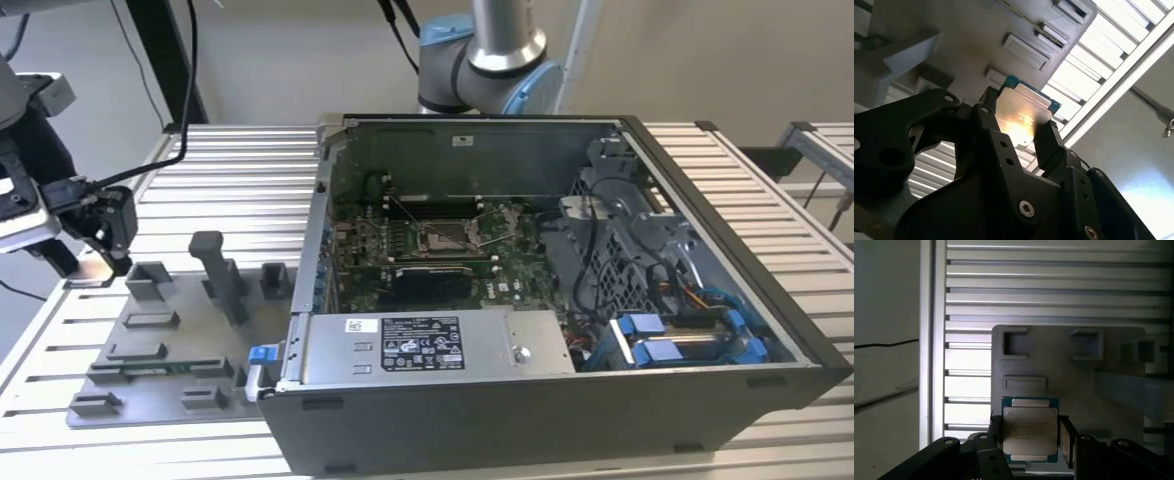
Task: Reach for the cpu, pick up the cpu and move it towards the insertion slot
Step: 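Pick up the cpu and move it towards the insertion slot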
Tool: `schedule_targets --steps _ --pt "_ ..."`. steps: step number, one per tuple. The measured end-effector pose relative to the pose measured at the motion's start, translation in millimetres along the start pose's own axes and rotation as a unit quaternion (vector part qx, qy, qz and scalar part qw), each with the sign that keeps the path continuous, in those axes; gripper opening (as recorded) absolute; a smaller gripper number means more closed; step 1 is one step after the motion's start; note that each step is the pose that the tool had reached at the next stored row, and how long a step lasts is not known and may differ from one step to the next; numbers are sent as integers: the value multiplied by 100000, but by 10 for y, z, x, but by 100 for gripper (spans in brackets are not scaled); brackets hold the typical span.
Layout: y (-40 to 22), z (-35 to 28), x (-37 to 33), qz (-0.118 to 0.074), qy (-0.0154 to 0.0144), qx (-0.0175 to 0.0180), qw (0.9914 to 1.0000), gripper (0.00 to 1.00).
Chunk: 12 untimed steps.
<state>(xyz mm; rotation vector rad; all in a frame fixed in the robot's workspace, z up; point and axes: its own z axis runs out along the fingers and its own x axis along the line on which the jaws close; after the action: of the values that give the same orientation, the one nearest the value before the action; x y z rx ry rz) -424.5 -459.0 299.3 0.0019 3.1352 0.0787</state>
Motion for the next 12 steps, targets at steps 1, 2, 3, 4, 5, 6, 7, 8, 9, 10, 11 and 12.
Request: schedule_targets --steps 1,2,3,4,5,6,7,8,9,10,11,12 --pt "1 -17 0 -2 -4 -2 100000 0" --pt "2 -37 -1 -1 -2 0 100000 0" --pt "3 -56 -1 -1 -5 -2 100000 0" --pt "4 -78 0 1 -2 0 100000 0" --pt "5 -95 -1 -1 -8 -4 100000 0" --pt "6 -113 -1 0 -3 -2 100000 0" --pt "7 -132 -1 1 -6 -2 100000 0" --pt "8 -152 -1 2 -4 0 100000 0" --pt "9 -173 -1 0 -3 -1 100000 0" --pt "10 -193 -1 0 -3 -1 100000 0" --pt "11 -215 -1 4 -1 2 100000 0" --pt "12 -235 -2 0 -4 -3 100000 0"
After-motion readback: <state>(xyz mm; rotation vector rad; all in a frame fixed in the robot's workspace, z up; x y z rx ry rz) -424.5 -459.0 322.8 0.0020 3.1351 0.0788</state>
